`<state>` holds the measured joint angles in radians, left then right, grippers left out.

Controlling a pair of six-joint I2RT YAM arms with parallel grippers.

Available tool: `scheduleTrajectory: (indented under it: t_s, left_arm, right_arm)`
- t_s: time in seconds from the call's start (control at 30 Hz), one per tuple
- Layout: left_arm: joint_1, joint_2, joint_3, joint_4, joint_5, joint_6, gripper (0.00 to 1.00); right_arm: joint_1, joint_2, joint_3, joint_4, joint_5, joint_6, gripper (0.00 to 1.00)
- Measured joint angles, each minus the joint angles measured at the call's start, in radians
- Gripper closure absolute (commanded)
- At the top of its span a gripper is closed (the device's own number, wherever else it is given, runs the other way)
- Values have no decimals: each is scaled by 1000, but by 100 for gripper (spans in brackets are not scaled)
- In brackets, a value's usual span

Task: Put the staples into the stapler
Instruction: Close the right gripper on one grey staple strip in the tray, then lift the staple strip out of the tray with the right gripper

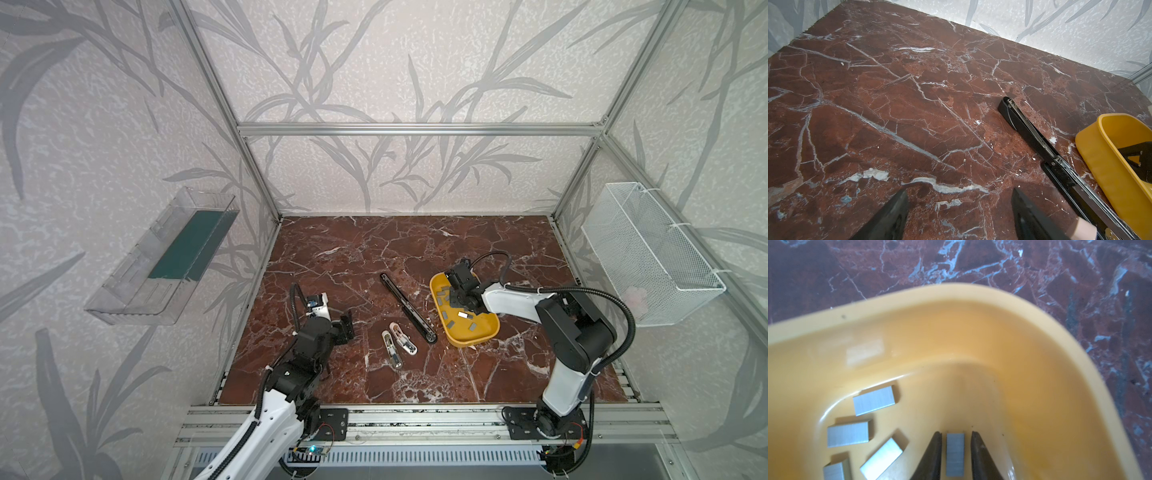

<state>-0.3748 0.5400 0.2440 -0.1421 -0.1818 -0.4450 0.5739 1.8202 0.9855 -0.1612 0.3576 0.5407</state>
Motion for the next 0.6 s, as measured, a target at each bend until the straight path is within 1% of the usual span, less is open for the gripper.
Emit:
scheduleTrajectory:
  t_s: [0.07,0.17,0.47,0.6]
  left_arm:
    - [0,0,0,0,0,0,22]
    - [0,0,0,0,0,0,22]
    - [0,0,0,0,0,0,22]
    - [0,0,0,0,1,0,22]
  right_arm:
    - [0,1,0,4,-2,5,80]
    - [0,5,0,16,-5,13,83]
    - [0,6,0,20,-6,13,87]
    - [0,6,0,21,-6,13,87]
